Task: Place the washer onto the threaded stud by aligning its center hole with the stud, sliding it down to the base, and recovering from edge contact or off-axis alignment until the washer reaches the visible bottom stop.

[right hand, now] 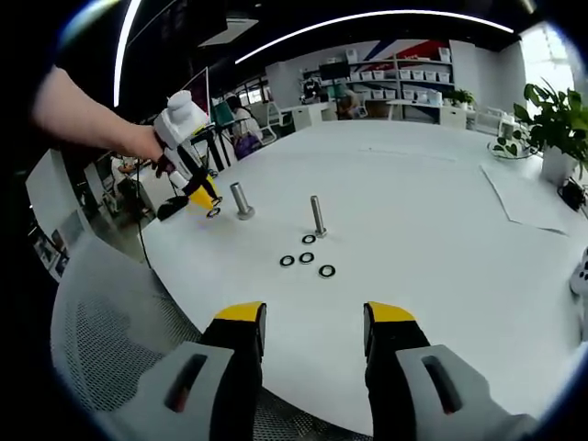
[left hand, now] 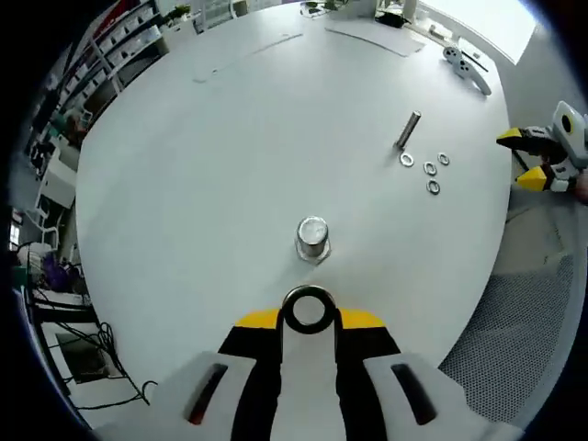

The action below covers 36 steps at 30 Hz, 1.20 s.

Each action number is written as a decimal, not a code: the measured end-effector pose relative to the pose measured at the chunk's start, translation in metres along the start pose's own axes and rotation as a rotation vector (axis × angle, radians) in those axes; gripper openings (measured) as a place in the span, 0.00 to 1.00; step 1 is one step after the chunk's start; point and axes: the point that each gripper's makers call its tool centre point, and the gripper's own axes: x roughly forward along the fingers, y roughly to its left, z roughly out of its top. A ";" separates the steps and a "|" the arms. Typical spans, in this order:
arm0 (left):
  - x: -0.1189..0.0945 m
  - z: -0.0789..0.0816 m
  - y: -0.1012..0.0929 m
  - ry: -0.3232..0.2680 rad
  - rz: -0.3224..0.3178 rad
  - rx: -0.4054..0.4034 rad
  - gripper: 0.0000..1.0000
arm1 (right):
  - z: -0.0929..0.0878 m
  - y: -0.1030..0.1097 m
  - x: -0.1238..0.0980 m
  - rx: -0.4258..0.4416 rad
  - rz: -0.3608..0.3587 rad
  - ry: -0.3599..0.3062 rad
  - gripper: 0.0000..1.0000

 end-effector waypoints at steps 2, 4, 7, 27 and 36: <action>-0.005 0.007 0.001 -0.016 0.003 -0.001 0.19 | 0.000 0.001 0.000 -0.004 0.002 0.003 0.45; -0.008 0.012 0.002 -0.025 -0.003 0.001 0.19 | 0.000 0.001 0.000 -0.006 0.002 0.002 0.45; -0.011 0.020 0.003 -0.028 -0.004 0.026 0.19 | 0.000 0.001 0.000 -0.007 0.003 0.003 0.45; -0.006 0.046 -0.005 -0.008 -0.025 0.111 0.19 | 0.002 -0.001 -0.001 0.003 -0.007 -0.012 0.45; 0.000 0.048 -0.007 0.011 -0.028 0.131 0.19 | 0.003 -0.001 -0.002 0.001 -0.008 -0.014 0.45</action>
